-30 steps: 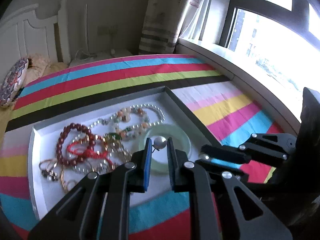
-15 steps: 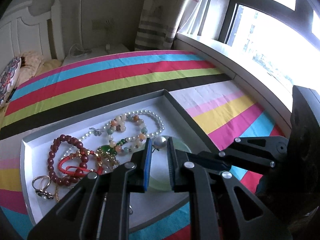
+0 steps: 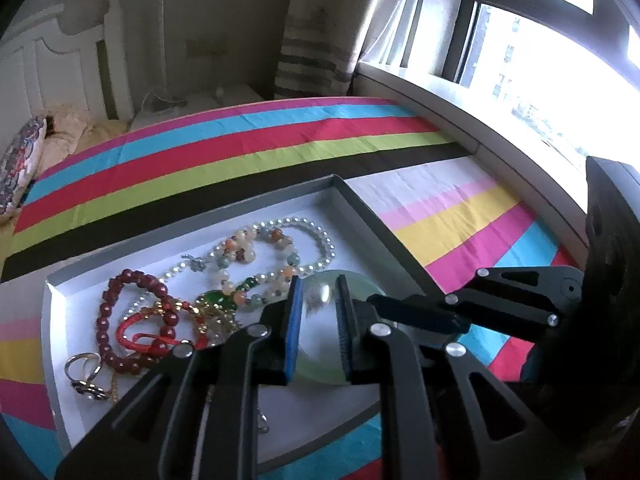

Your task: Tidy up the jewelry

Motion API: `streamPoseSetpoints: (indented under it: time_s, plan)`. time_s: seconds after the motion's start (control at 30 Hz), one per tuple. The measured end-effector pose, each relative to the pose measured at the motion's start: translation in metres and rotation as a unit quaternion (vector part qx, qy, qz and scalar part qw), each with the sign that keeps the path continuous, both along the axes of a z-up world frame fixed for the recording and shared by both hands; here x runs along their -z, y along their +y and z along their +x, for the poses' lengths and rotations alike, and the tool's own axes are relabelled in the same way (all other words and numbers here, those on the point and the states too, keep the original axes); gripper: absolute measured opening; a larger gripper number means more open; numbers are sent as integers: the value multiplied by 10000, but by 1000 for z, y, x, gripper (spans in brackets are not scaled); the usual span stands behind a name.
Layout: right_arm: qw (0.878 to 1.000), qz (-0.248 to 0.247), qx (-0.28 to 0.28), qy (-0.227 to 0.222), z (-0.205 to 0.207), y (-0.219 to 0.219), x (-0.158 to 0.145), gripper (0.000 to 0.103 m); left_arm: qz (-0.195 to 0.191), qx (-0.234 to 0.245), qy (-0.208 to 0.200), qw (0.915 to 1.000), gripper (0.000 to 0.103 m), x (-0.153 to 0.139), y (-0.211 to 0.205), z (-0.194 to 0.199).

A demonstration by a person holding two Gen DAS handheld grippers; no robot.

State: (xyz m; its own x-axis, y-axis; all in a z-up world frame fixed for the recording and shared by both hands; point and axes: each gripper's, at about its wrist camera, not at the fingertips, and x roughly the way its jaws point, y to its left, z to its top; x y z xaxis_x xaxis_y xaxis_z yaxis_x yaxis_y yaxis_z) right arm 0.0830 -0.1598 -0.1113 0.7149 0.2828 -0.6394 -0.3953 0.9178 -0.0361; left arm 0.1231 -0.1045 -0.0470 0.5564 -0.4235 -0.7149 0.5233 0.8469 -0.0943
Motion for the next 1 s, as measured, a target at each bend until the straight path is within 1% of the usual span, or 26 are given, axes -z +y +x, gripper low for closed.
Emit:
streamPoseSetpoints:
  time_s: [0.03,0.07,0.1,0.13,0.17,0.2,0.23,0.27,0.3,0.33,0.4,0.43,0.47,0.5,0.53,0.57,0.63,0.7,0.87,0.93,1.0]
  plan:
    - [10000,31,33,18,1,-1,0,19,20,-30,-49,10000,30,0,1,-1]
    - [10000,51,52,28,3,-3,1,19,35,-78,-118,9999,44,-1,2,-2]
    - [9999,74,74,32,3,-4,1,20,36,-120,-171,9998,50,-2,3,-3]
    - [9999,88,90,34,3,-5,1,26,25,-184,-256,9995,58,-4,5,-5]
    - [9999,103,111,33,3,-5,1,33,18,-212,-291,9994,61,-5,7,-5]
    - [9998,117,127,24,3,-6,1,36,19,-241,-321,9992,62,-6,9,-5]
    - [9998,128,143,4,3,-6,0,43,31,-280,-359,9990,64,-7,10,-5]
    - [9998,132,155,-14,2,-6,-1,48,41,-306,-393,9988,68,-8,11,-6]
    - [9998,134,170,-33,1,-7,-1,49,68,-362,-470,9982,72,-10,13,-7]
    - [9997,136,190,-44,1,-7,-1,51,91,-405,-526,9978,74,-11,14,-9]
    - [9996,139,246,-88,-3,-9,-2,59,145,-534,-675,9962,83,-15,19,-14]
    - [9994,143,283,-131,-6,-9,-4,66,169,-615,-750,9951,85,-17,22,-16]
    - [9990,168,349,-215,-11,-11,-6,74,205,-752,-887,9930,92,-20,26,-21]
    - [9985,244,402,-292,-17,-13,-8,78,237,-878,-1060,9902,99,-22,31,-28]
    - [9981,321,422,-325,-21,-15,-9,84,247,-962,-1219,9876,101,-25,36,-35]
    - [9971,470,476,-376,-28,-18,-11,86,256,-1037,-1342,9852,100,-27,41,-41]
    - [9952,654,570,-454,-39,-20,-11,86,258,-1232,-1504,9806,100,-26,53,-55]
    - [9939,707,661,-527,-45,-20,-11,86,195,-1462,-1604,9760,100,-21,67,-67]
    - [9889,796,935,-837,-58,-6,-13,86,86,-1906,-1645,9678,100,-8,99,-82]
    - [9872,756,993,-994,-60,2,-14,86,-17,-1999,-1618,9664,100,-4,113,-83]
    - [9840,682,1178,-1152,-61,7,-14,86,-71,-2072,-1634,9645,100,-1,119,-83]
